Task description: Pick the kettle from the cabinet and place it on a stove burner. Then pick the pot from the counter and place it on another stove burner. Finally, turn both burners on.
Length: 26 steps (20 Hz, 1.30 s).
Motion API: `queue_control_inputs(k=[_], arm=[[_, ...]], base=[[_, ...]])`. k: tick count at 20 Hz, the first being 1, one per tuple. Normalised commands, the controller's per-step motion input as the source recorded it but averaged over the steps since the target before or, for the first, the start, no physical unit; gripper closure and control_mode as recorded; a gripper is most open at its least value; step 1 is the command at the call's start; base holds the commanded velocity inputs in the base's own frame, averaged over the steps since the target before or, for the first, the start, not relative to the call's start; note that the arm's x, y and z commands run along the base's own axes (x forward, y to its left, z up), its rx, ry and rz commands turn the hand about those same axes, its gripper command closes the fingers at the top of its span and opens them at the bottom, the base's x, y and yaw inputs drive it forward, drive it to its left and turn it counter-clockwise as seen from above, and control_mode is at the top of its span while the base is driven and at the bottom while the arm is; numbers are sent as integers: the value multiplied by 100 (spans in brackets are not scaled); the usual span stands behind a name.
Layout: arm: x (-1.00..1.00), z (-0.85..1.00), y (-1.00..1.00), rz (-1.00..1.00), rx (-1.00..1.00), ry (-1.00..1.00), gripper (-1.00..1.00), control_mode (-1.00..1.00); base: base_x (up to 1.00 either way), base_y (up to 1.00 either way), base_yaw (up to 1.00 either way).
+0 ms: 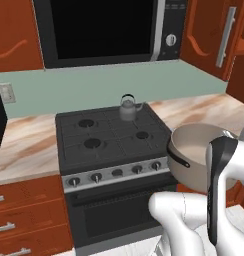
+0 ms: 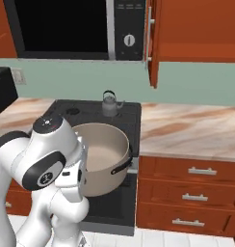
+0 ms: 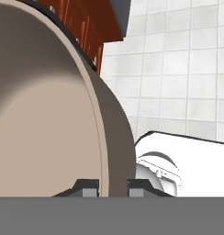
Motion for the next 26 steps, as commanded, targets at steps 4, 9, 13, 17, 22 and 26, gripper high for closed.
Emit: queue_control_inputs(k=[4,9,13,17,22,26], arm=[[0,0,0,0,0,0,100,100],[0,0,0,0,0,0,100,100],[0,0,0,0,0,0,100,100],[0,0,0,0,0,0,100,100],[0,0,0,0,0,0,100,100],[0,0,0,0,0,0,100,100]], base=[[0,70,0],[13,66,0],[18,49,0],[31,25,0],[35,11,3],[27,1,3]])
